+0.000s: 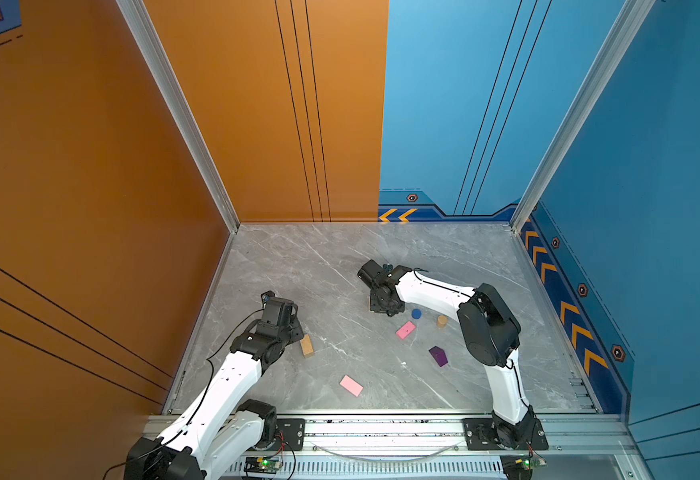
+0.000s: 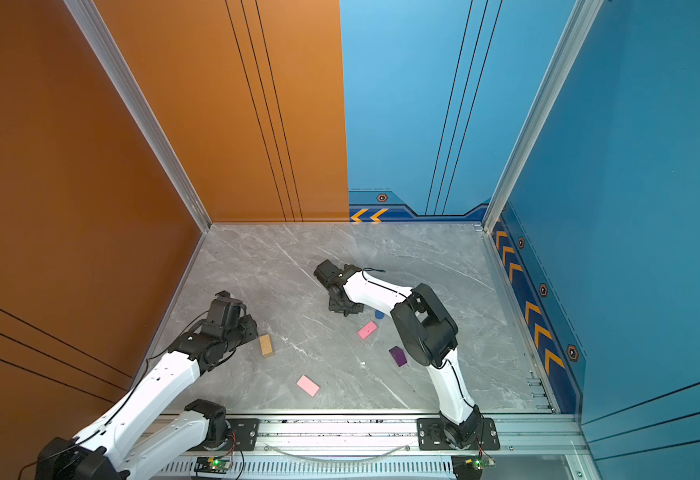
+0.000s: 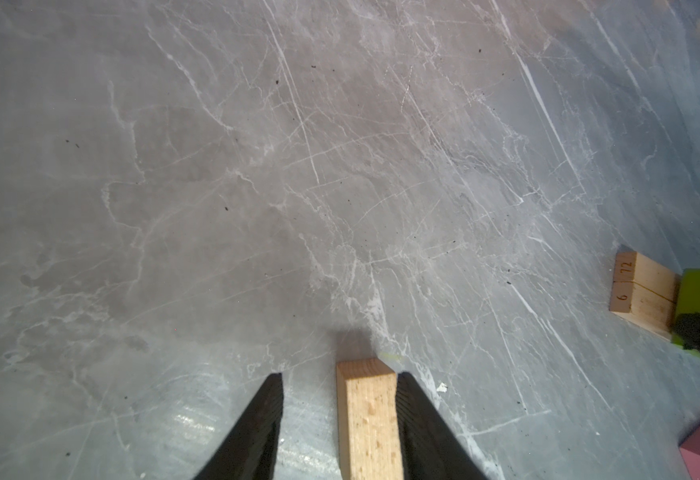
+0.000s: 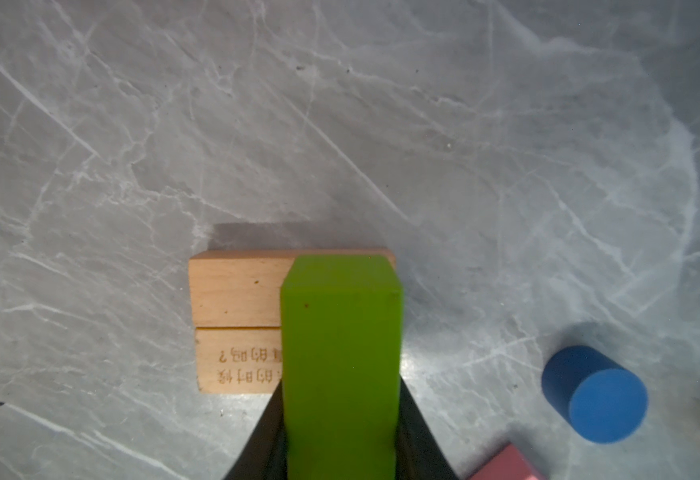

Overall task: Build the wood block tower
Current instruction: 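Lower the lime-green block onto the paired bars and open the right gripper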

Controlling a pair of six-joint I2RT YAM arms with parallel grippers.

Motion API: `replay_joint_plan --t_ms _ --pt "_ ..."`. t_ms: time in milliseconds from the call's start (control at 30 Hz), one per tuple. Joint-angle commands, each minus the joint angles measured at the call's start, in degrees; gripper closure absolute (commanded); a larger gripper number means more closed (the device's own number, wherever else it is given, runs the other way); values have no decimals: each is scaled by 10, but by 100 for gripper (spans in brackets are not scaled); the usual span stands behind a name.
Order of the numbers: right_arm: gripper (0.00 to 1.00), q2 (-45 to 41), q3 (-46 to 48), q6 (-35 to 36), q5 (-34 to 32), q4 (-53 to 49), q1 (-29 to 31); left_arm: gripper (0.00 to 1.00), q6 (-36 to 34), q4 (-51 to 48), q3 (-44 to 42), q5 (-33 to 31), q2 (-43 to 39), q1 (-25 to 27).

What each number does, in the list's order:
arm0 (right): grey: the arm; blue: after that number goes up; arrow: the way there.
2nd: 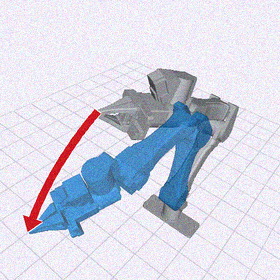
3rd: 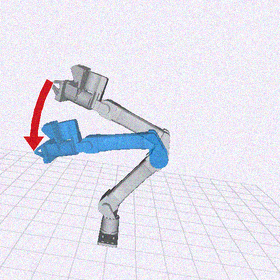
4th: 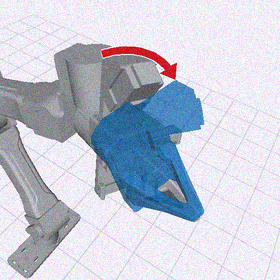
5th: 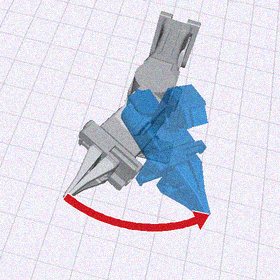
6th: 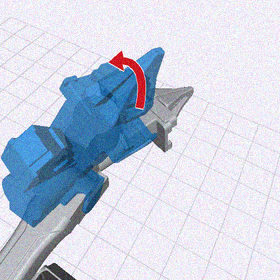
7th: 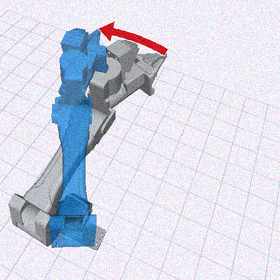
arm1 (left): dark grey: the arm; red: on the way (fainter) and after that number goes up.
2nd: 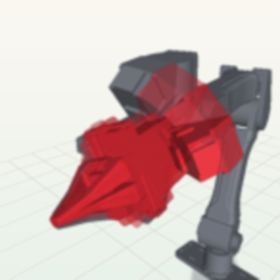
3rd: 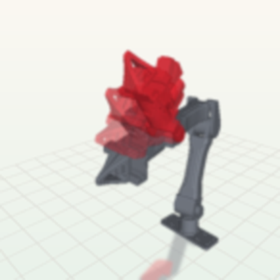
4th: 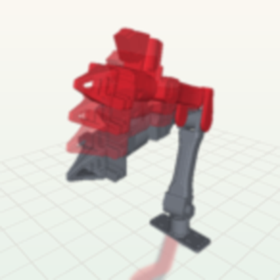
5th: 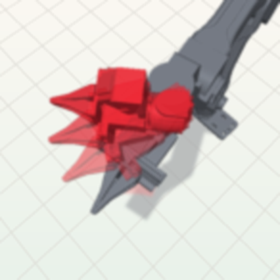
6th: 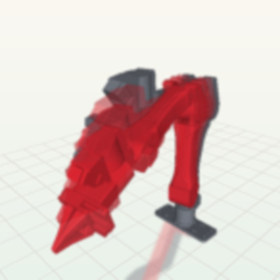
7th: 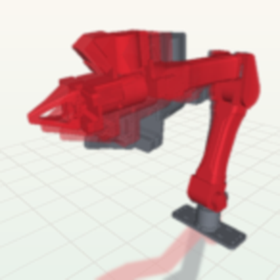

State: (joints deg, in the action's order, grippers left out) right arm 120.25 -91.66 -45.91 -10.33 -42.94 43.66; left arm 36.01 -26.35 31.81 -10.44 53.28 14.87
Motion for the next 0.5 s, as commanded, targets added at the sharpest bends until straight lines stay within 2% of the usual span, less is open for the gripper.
replay_joint_plan --t_ms 0,467 --pt "98 5 -13 8 0 -15 -5 53 -8 4 -11 5 2 -8" --pt "80 9 -19 19 4 -21 -7 53 -9 5 -10 5 1 -9"
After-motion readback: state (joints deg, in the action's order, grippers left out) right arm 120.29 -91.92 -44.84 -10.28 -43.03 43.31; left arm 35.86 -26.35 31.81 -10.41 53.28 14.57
